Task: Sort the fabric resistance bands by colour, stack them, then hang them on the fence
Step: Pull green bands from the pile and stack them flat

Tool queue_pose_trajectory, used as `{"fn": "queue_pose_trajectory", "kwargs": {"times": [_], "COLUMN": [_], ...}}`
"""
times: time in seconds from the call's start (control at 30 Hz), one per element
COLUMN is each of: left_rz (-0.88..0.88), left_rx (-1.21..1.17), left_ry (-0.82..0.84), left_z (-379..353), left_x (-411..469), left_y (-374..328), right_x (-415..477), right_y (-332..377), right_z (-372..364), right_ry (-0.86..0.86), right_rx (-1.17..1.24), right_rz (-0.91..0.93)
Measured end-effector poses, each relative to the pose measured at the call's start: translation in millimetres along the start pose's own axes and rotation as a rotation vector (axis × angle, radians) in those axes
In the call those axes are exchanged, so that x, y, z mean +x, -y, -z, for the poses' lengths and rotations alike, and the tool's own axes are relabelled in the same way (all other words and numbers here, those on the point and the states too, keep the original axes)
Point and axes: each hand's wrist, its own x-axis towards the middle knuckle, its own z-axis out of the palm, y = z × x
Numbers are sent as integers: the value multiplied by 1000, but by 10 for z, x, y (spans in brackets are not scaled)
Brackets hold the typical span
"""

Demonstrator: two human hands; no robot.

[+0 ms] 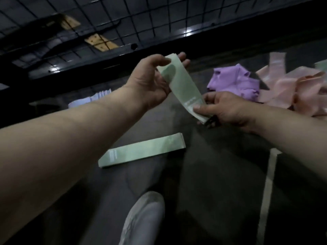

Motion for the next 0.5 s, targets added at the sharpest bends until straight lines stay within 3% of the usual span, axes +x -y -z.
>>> {"fn": "queue_pose_trajectory", "kwargs": {"times": [0.33,0.47,0.5], "left_rz": [-46,48,75], "left_rx": [-187,131,262], "left_ry": [-227,-139,-60], "left_z": [805,817,815], "left_x": [-317,-418,-437], "left_y": [-74,-122,-133], "right_x": [18,-20,0], "right_y": [2,48,71], "right_z": [-513,-609,-641], "right_ry": [165,270,239], "right_rx": [-260,-500,-429], "right_rz": [-109,-144,-123]}}
